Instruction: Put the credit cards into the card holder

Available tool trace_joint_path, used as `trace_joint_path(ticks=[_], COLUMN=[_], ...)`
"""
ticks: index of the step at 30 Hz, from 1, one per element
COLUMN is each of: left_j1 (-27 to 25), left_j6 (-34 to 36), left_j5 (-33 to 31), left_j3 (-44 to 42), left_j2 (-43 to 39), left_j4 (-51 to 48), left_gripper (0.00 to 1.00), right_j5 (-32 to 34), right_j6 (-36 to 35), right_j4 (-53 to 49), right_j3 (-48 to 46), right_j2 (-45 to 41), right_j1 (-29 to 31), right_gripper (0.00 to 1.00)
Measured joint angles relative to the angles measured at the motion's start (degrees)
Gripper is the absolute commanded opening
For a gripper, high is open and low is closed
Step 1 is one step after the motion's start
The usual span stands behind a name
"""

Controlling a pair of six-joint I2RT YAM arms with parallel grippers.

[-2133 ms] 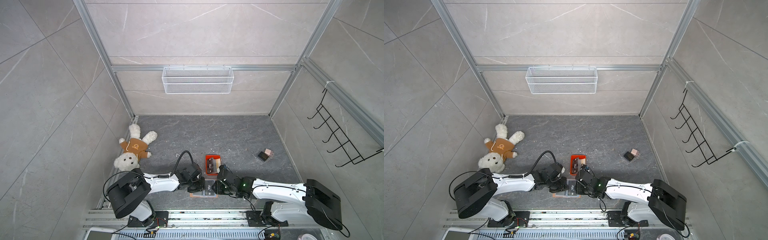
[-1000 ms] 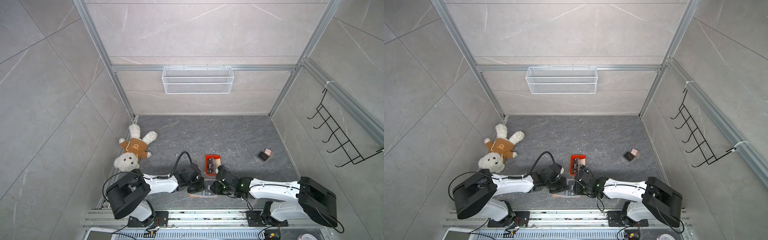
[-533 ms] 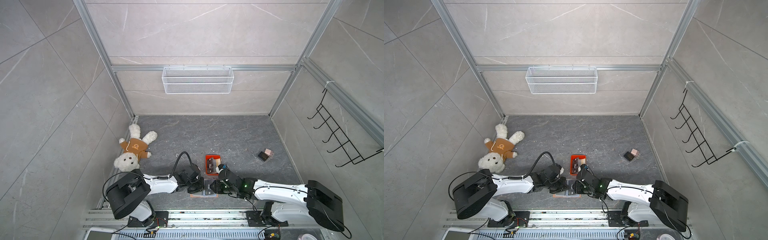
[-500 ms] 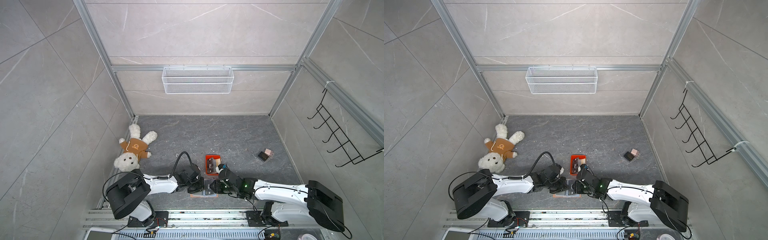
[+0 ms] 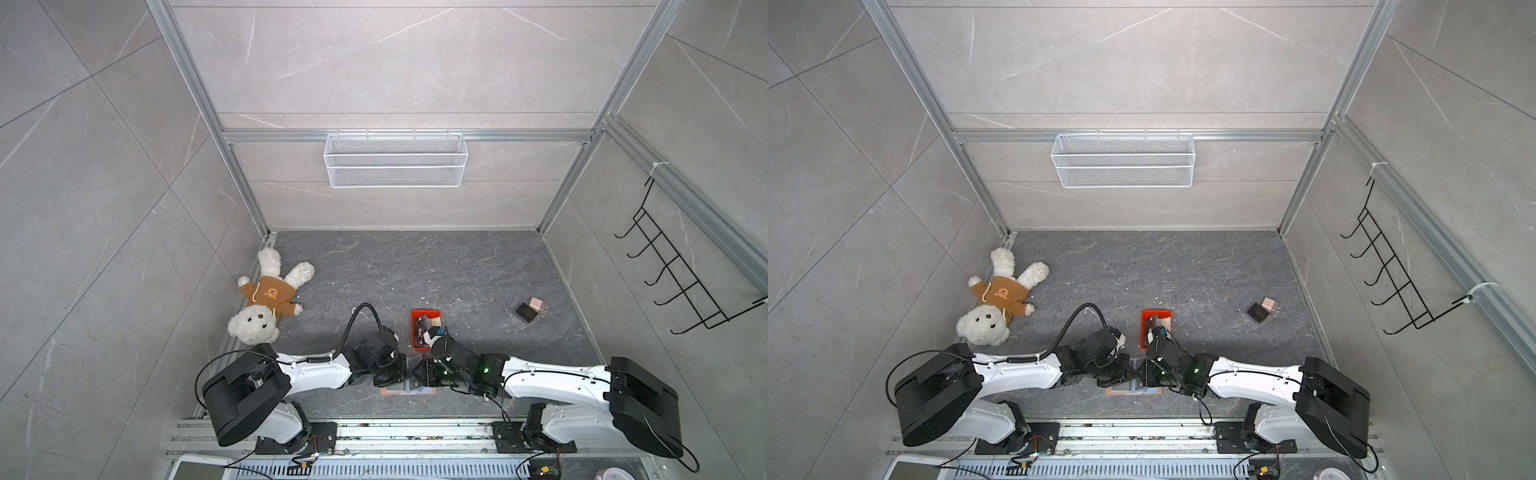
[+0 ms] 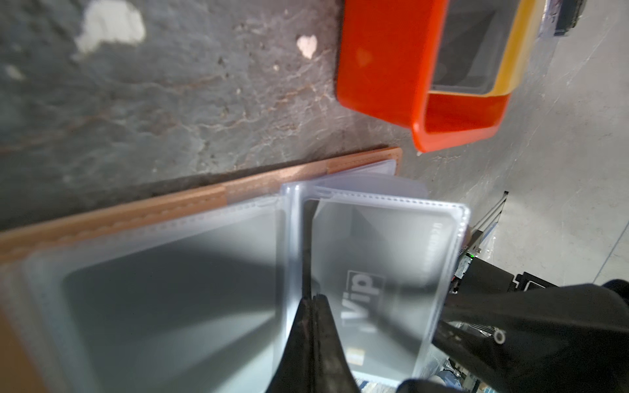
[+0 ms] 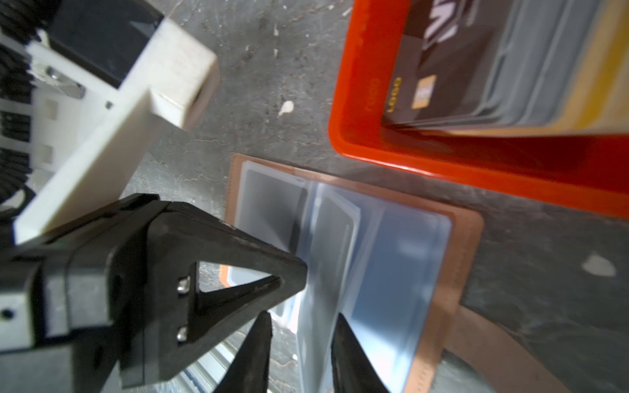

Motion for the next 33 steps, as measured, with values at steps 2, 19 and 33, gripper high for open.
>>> trace_joint_path(ticks=[2, 19, 33], left_j1=[0.00, 4.39, 4.66], left_j6=[0.00, -0.04, -0.04], left_j5=[-0.02, -0.07, 0.07], left_j3=[0.00, -6.38, -6.60], left_j2=[-0.61, -10.82, -9.18], left_j4=[-0.15, -4.13, -3.58], left_gripper=[0.00, 0.00, 0.00], right_j5=[0.04, 0.11, -1.31], right_j6=[-0.02, -1.42, -1.25], right_j4=[-0.11, -1.66, 0.48], right_j3=[1.05, 7.34, 7.41], right_j2=[0.55, 8.20, 8.94], right_j1=[0.35, 2.91, 3.26], right_gripper=[0.36, 0.62, 0.68])
